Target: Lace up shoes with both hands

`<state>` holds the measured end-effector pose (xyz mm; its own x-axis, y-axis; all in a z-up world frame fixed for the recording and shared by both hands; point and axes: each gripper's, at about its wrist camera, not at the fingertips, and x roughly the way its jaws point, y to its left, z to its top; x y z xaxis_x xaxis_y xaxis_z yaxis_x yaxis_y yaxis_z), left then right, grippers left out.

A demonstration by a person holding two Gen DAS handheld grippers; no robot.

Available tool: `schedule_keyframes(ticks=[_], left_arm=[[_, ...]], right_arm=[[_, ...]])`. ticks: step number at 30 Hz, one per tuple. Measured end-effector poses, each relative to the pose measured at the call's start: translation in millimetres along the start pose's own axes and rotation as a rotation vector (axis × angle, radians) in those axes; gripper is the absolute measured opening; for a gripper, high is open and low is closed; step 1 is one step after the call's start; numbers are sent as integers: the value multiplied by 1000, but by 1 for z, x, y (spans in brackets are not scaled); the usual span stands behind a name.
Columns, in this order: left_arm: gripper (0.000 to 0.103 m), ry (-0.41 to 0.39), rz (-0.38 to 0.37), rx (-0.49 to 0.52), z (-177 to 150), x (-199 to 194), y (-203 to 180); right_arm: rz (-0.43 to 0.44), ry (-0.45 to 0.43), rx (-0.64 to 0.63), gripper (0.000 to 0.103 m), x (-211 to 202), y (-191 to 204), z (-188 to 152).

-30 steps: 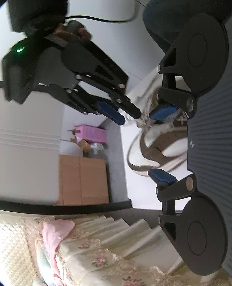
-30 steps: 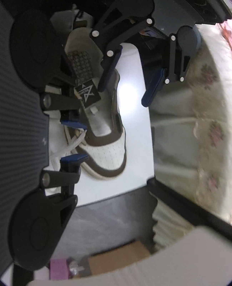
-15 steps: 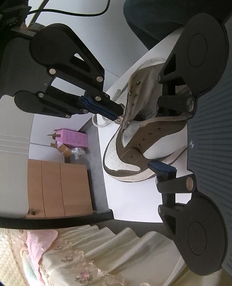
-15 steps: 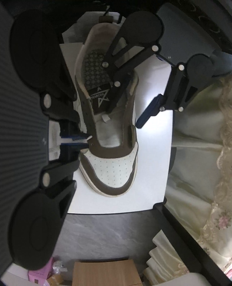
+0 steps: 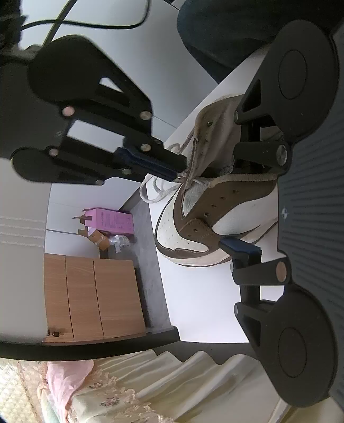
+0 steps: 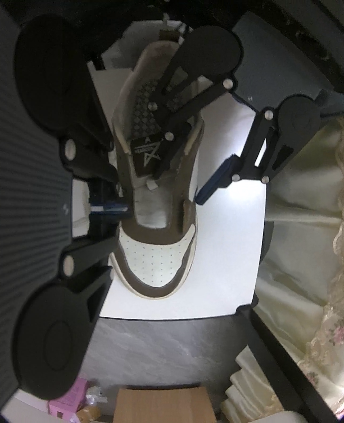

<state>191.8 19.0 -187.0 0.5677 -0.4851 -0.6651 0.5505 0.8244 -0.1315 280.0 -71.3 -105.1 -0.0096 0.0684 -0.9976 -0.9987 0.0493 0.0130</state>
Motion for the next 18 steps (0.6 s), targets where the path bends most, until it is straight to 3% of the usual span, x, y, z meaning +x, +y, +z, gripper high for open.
schedule_keyframes(ticks=[3, 5, 7, 10, 13, 18], left_arm=[[46, -7, 8, 21, -1, 0, -3], [46, -10, 8, 24, -1, -2, -3], [46, -10, 15, 12, -1, -4, -3], [46, -6, 28, 0, -2, -5, -3], [46, 0, 39, 9, -3, -2, -4], [46, -5, 36, 4, -3, -1, -4]], right_arm=[[15, 27, -31, 27, -4, -1, 5], [27, 45, -60, 29, -5, -1, 9], [43, 62, -75, 26, -4, -2, 13], [61, 105, -60, 12, 3, -7, 17], [89, 132, -44, 5, 9, -12, 18], [83, 120, 1, 3, 11, -10, 22]])
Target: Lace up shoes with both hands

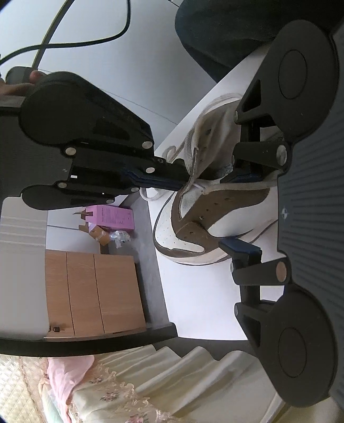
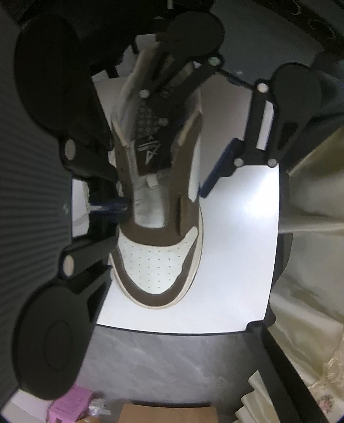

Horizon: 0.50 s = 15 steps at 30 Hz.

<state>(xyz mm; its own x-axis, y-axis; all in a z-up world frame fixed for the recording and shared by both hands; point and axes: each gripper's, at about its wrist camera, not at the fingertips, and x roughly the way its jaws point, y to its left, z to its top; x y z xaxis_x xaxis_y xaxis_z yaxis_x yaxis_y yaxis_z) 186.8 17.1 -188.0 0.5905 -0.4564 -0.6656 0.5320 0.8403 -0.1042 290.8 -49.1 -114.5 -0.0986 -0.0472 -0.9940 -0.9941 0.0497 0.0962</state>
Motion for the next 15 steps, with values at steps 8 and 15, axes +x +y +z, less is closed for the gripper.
schedule_keyframes(ticks=[8, 15], left_arm=[[46, -16, 32, 19, -3, -6, -4], [31, -3, 4, -23, -7, -17, 1]], right_arm=[[17, 82, -53, 33, -15, -1, 32], [95, 312, -187, 29, 28, 10, 71]])
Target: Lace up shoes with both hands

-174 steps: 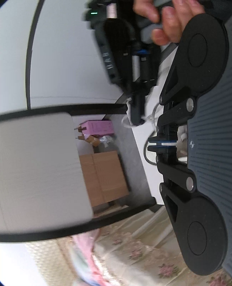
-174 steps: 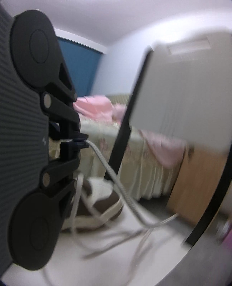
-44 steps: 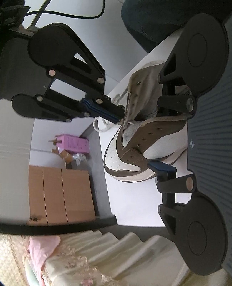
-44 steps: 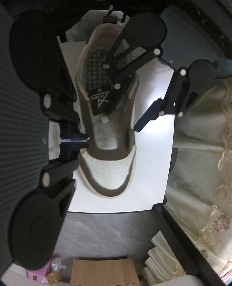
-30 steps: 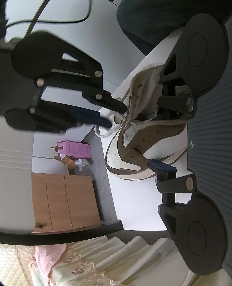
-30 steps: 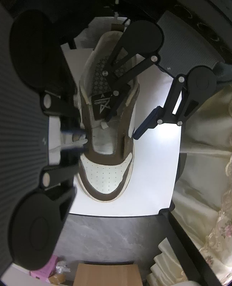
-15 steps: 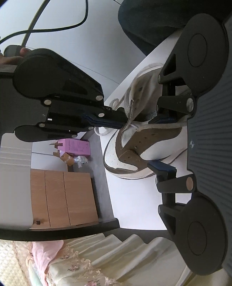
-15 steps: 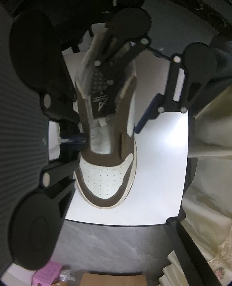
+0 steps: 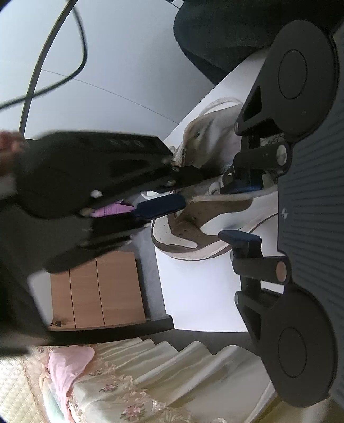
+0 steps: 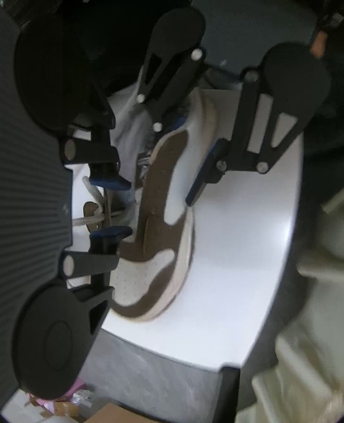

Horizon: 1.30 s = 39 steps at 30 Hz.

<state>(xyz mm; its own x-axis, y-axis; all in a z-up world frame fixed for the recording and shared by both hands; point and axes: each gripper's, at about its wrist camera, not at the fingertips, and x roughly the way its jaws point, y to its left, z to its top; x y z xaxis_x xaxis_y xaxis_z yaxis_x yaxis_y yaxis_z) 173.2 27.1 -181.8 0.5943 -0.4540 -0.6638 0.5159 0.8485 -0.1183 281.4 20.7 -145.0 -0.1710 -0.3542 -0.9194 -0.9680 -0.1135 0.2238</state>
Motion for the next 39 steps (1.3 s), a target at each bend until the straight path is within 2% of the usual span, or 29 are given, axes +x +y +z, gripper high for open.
schedule_keyframes(ticks=[5, 7, 11, 20, 24, 27, 29, 32, 33, 34, 36, 37, 39], left_arm=[[31, 6, 6, 2, -2, -2, -3], [31, 7, 12, 9, -3, -1, -5], [31, -2, 20, 21, -4, 0, -7], [28, -11, 12, 10, -3, 3, -8], [28, -8, 7, 9, -3, 1, -8], [28, -8, 9, 13, -3, 1, -7], [29, -7, 13, 15, -3, 1, -6], [30, -1, 18, 14, -2, 0, -5], [30, 0, 20, 14, -2, 0, -5], [30, 0, 23, 19, -2, 0, -6], [34, 2, 30, 24, -2, -1, -7], [37, 2, 35, 22, -2, -1, -6], [38, 4, 37, 17, -3, -3, -6]], right_arm=[[-2, 143, -56, 19, 24, 3, 18], [-21, 194, -56, 5, 33, 5, 24], [-65, 226, -85, 3, 39, 14, 30], [-147, 58, -55, 2, 26, 30, 14], [-154, -20, -41, 2, 14, 34, 7], [-120, -105, -37, 0, -3, 39, 0], [-151, -109, -81, 1, -11, 43, -5], [-157, -118, -85, 3, -18, 35, -13], [-147, -115, -68, 9, -18, 32, -14], [-137, -112, -51, 24, -18, 28, -16], [-115, -102, -35, 41, -12, 24, -21], [-107, -93, -41, 40, -10, 24, -21], [-95, -76, -35, 37, -1, 19, -14]])
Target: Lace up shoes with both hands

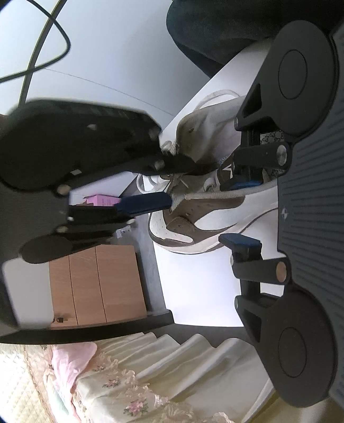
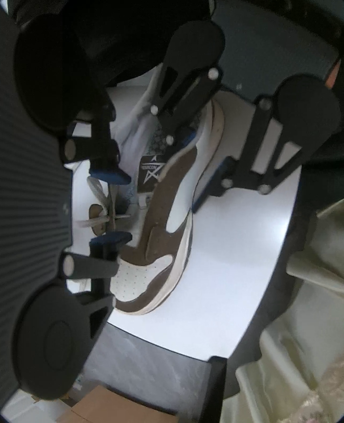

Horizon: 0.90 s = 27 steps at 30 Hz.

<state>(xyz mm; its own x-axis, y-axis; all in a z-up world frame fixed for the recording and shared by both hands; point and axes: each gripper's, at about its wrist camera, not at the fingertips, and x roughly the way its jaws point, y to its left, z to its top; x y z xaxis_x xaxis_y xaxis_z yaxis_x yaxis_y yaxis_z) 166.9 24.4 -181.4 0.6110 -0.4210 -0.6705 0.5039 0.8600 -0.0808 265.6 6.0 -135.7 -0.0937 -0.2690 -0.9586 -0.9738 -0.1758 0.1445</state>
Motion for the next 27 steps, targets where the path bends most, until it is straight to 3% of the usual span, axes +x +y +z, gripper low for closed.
schedule_keyframes(ticks=[1, 5, 7, 11, 15, 18, 23, 25, 27], left_arm=[[38, 2, -2, -5, 0, 0, 1], [38, 7, -5, -11, 0, 0, 1], [38, 8, -4, -9, 0, 0, 1], [37, 9, 1, 12, -1, 1, -4], [30, 15, -7, 18, -2, 1, -6], [30, 17, -4, 24, -3, 0, -8], [30, 19, 0, 33, -3, 0, -8], [30, 23, -13, 16, -1, 0, -6], [30, 25, -16, 14, 0, -1, -5]], right_arm=[[6, 6, 7, 29, 6, -3, 4], [38, 86, 43, 20, 25, -11, 14], [8, 129, 21, 8, 36, -9, 18], [-30, 179, 0, 3, 52, 1, 23], [-61, 108, 35, 3, 46, 4, 20], [-87, 53, 36, 3, 37, 11, 21], [-57, -72, 40, 3, 11, 29, 31], [-98, -80, 3, 3, 5, 34, 27], [-105, -96, 69, 3, 4, 25, 17]])
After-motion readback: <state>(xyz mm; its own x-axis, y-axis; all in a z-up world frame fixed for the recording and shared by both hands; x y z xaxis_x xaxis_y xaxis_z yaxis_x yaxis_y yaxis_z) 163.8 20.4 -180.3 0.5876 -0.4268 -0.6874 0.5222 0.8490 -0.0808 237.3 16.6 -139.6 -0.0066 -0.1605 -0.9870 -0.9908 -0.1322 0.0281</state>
